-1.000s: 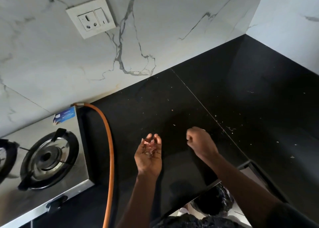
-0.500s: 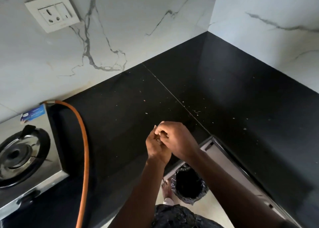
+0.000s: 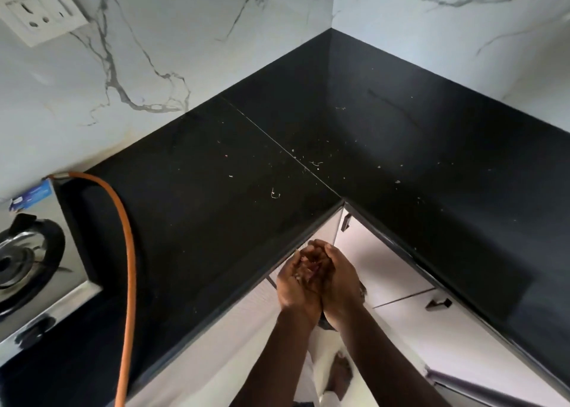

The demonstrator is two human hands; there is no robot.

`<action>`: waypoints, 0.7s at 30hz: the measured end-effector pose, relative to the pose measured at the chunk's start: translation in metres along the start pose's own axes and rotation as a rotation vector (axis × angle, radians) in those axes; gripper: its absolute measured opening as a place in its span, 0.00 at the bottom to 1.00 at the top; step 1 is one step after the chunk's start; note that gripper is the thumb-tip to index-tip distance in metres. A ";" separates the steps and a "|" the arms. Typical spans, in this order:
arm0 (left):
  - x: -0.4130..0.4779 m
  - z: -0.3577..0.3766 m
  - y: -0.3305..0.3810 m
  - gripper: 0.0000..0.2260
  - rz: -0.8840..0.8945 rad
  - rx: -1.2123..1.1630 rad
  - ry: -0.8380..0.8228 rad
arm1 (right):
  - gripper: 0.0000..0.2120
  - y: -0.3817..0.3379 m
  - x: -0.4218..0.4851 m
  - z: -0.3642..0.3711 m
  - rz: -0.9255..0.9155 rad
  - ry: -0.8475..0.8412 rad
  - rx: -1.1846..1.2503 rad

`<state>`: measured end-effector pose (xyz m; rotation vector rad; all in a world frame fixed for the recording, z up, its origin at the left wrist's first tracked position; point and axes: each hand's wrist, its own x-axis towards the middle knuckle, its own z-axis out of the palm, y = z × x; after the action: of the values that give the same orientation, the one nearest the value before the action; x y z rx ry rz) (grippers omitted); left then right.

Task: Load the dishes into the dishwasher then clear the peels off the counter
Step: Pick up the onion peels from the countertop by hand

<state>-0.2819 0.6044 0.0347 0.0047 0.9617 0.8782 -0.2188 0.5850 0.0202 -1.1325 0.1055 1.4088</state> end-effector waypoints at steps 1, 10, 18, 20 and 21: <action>0.001 -0.001 -0.004 0.14 -0.020 0.018 0.004 | 0.21 0.005 0.004 -0.007 0.026 0.005 0.097; 0.039 -0.006 -0.031 0.16 -0.014 0.358 0.021 | 0.12 0.015 0.042 -0.048 0.065 0.146 0.358; 0.119 -0.063 -0.068 0.24 -0.053 0.500 0.043 | 0.08 0.055 0.092 -0.085 0.061 0.303 0.438; 0.145 -0.083 -0.084 0.29 -0.062 0.579 0.023 | 0.04 0.068 0.112 -0.101 0.082 0.343 0.428; 0.156 -0.087 -0.089 0.29 -0.077 0.622 0.018 | 0.03 0.069 0.121 -0.106 0.097 0.355 0.429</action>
<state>-0.2449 0.6160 -0.1609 0.4879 1.2117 0.4820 -0.1867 0.5845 -0.1521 -1.0106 0.6911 1.1802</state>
